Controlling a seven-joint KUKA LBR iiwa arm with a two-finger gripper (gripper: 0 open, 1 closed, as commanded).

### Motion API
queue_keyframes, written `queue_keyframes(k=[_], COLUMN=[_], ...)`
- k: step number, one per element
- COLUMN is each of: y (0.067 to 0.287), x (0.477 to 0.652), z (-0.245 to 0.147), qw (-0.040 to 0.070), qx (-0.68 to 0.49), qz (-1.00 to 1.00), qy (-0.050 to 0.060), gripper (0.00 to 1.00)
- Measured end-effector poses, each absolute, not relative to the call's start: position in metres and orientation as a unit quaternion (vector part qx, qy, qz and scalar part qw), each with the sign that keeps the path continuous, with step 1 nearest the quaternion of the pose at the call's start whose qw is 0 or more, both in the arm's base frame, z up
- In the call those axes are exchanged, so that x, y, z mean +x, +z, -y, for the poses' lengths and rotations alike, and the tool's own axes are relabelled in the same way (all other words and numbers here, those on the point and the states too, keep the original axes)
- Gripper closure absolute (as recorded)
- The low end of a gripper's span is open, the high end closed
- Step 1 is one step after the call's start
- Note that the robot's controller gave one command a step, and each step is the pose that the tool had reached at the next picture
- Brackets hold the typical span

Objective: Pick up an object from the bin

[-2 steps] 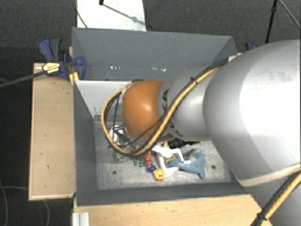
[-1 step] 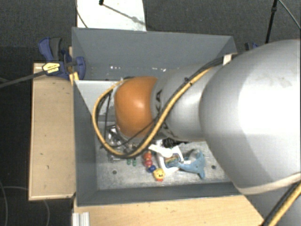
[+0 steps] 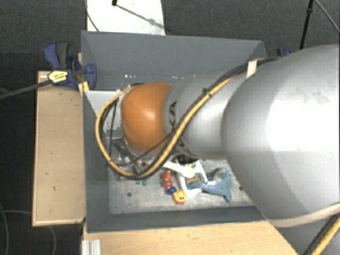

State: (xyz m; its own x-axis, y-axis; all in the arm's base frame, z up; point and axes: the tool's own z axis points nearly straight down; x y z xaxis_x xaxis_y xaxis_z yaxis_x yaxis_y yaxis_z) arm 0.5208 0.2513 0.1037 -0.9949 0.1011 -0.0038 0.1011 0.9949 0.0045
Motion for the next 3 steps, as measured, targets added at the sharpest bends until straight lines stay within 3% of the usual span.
queue_keyframes(k=[1, 2, 3], y=[0.11, 0.166, 0.184], x=[0.502, 0.513, 0.506], z=[-0.206, -0.212, -0.212], qw=[0.0, -0.001, 0.007], qx=[0.064, 0.07, 0.07], qz=[-0.998, -0.998, -0.998], qy=[0.001, -0.001, 0.004], gripper=[1.0, 1.0, 1.0])
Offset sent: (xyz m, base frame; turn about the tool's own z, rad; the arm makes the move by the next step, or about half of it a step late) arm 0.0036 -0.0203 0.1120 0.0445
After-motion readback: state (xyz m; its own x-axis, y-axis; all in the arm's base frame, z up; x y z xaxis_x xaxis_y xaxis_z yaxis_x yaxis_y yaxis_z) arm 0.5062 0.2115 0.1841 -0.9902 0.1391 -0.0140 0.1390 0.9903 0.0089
